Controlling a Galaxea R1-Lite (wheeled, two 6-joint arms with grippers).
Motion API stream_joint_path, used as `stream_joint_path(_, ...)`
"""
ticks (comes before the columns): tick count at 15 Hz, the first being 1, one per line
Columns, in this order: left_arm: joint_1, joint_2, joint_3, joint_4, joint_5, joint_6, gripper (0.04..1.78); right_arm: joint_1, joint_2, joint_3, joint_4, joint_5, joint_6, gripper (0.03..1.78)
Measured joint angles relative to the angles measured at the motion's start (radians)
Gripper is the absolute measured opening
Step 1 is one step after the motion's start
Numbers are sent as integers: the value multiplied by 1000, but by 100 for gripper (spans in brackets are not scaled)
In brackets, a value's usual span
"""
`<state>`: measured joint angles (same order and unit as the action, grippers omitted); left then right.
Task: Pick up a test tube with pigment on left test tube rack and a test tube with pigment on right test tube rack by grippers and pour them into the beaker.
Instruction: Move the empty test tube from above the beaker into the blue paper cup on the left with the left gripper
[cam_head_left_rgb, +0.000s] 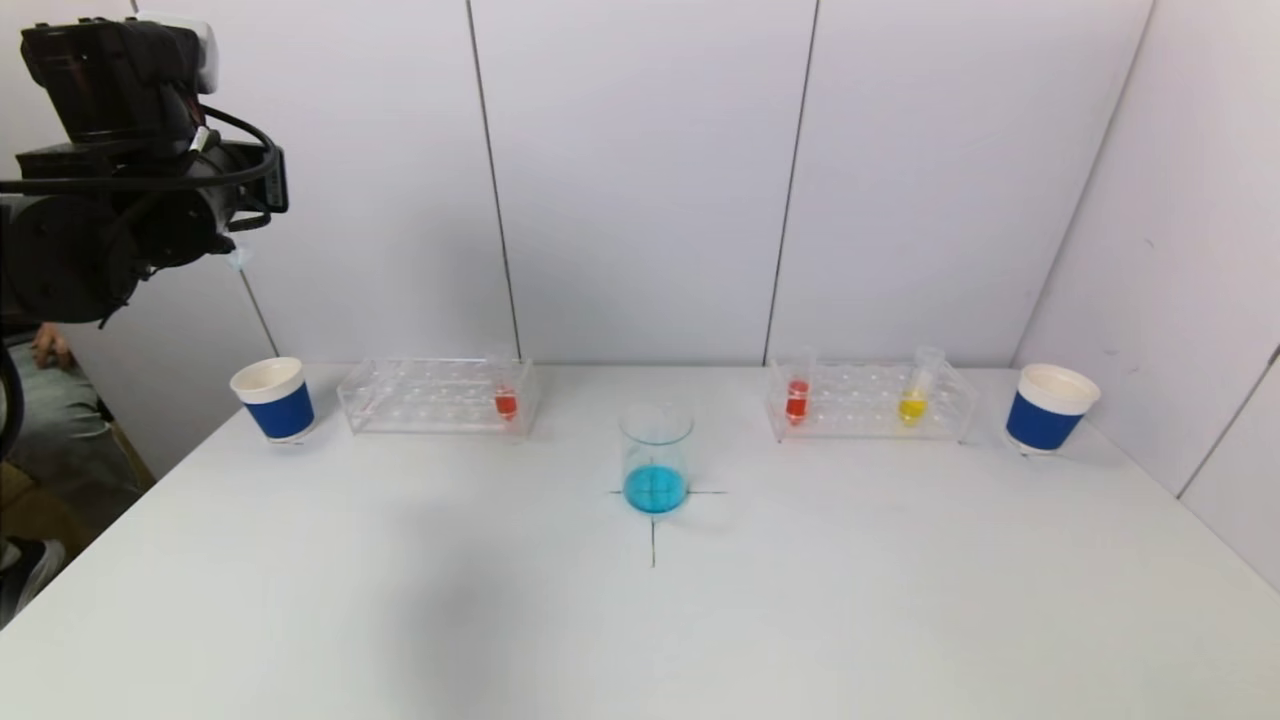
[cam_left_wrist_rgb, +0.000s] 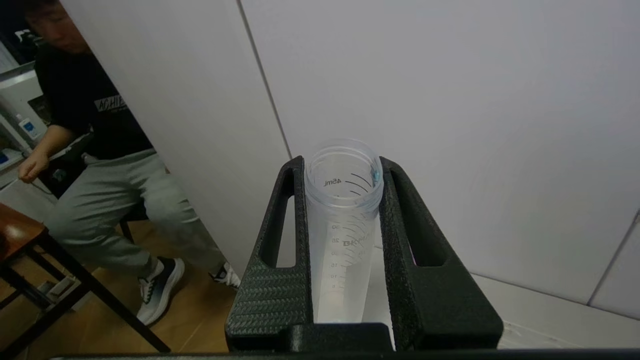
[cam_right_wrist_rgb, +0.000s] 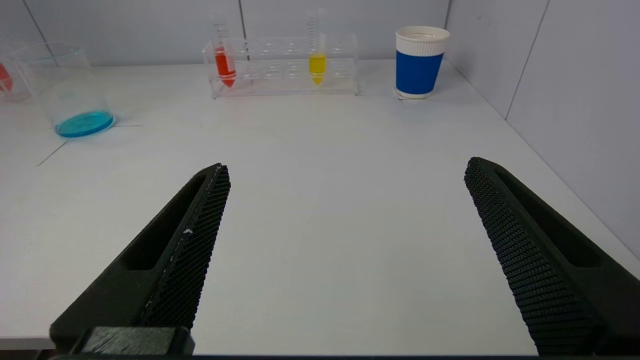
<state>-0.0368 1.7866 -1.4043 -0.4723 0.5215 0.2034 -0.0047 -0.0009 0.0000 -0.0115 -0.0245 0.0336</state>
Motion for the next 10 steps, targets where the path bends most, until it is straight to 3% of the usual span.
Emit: stream_joint_path(10, 185, 129, 18, -19, -25, -152, 43, 0, 0, 0, 0, 0, 0, 171)
